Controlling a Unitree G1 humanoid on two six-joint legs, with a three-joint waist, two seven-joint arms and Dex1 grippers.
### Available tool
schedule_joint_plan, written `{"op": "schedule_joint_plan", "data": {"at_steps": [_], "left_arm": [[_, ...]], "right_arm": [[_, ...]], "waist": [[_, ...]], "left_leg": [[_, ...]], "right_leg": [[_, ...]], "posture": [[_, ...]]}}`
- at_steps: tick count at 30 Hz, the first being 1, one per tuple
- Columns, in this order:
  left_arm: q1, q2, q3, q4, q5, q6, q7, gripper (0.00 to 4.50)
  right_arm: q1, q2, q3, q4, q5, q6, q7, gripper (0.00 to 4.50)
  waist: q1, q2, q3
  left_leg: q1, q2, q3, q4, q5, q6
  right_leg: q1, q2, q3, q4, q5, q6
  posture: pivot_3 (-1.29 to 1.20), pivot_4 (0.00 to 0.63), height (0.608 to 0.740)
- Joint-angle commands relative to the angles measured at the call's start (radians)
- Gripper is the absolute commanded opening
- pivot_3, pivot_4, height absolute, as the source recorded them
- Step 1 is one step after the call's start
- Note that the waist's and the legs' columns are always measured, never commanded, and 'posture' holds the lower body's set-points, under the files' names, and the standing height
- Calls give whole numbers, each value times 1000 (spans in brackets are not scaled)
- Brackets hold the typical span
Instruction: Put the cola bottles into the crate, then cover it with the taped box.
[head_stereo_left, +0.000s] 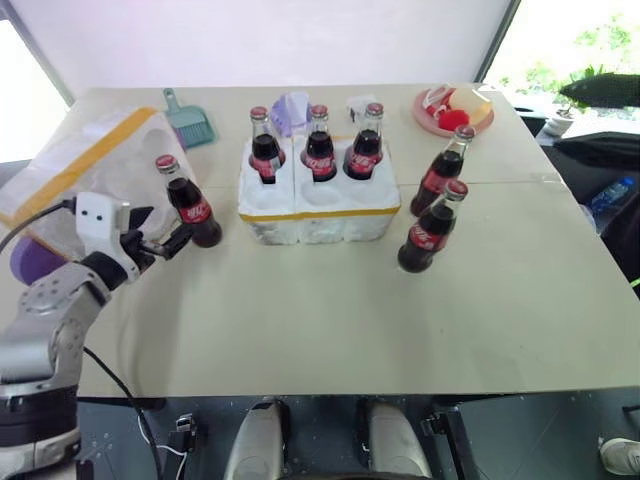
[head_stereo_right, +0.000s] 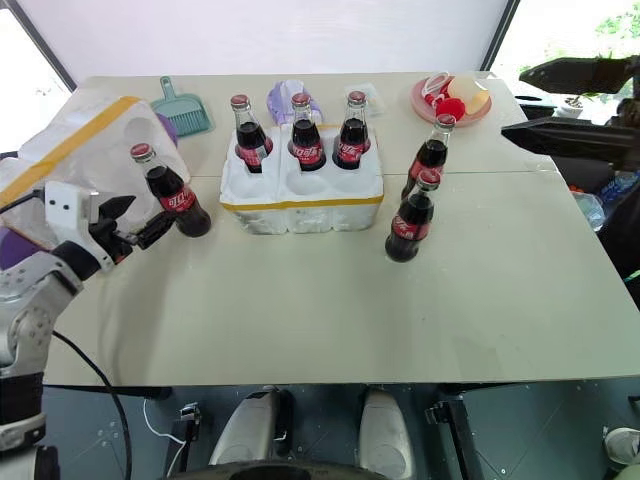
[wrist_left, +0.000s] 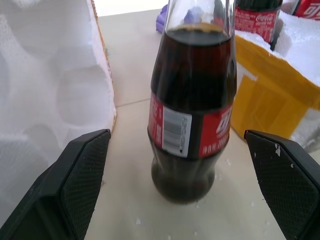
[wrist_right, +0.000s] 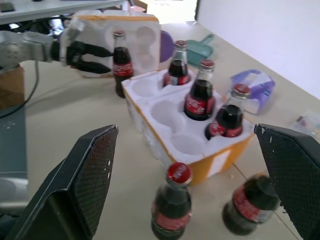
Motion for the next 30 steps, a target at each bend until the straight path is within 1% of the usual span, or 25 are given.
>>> {"op": "schedule_joint_plan", "data": {"at_steps": [1, 7, 17, 20, 22, 25, 27, 30], "left_arm": [[-46, -9, -26, 27, 23, -39, -15, 4479], [-128, -40, -83, 146, 76, -92, -26, 4479], [-237, -91, -142, 303, 144, -164, -34, 4479], [-238, -87, -140, 311, 141, -178, -62, 3682], [-232, -74, -126, 293, 129, -162, -74, 2784], [-216, -42, -95, 242, 99, -113, -89, 2823], [-196, -8, -75, 171, 56, -69, -125, 2823], [-193, 62, -21, 34, -103, 103, -199, 2823]], "right_arm": [[0, -10, -55, -70, 66, 25, -9, 4500], [4, 6, -42, -111, 95, 34, -42, 4500], [15, 20, -29, -160, 156, 73, -67, 4500], [28, 24, -25, -172, 152, 63, -78, 4500], [40, 26, -27, -182, 147, 50, -81, 4500], [52, 27, -32, -188, 150, 45, -86, 4500], [62, 30, -35, -190, 150, 40, -91, 4500], [78, 35, -38, -197, 149, 31, -98, 4500]], "waist": [[6, 0, 0], [11, -1, 0], [12, -1, 1], [11, -1, 1], [12, -1, 1], [11, -2, 1], [8, -2, 1], [8, -3, 2]], "left_leg": [[0, 0, 0, 0, 0, 0], [0, 0, 0, 1, 0, 0], [-1, 0, 0, 1, 0, 0], [-1, 0, 0, 1, 0, 0], [-1, 0, 0, 1, 0, 0], [-1, 0, 0, 2, 0, 0], [-1, 0, 0, 2, 0, 0], [-3, 0, 0, 1, 0, 0]], "right_leg": [[0, 0, 0, 0, 0, 0], [0, 0, 0, 0, 0, 1], [0, 0, 0, 0, 1, 1], [0, 0, 0, 0, 1, 2], [0, 0, 0, 0, 1, 2], [0, 0, 0, 0, 1, 2], [-1, 0, 0, 0, 1, 2], [-3, 0, 0, 1, 1, 2]], "posture": [[0, 150, 736], [0, 150, 736], [0, 150, 736], [0, 150, 736], [0, 150, 736], [0, 150, 736], [0, 150, 736], [0, 150, 736]]}}
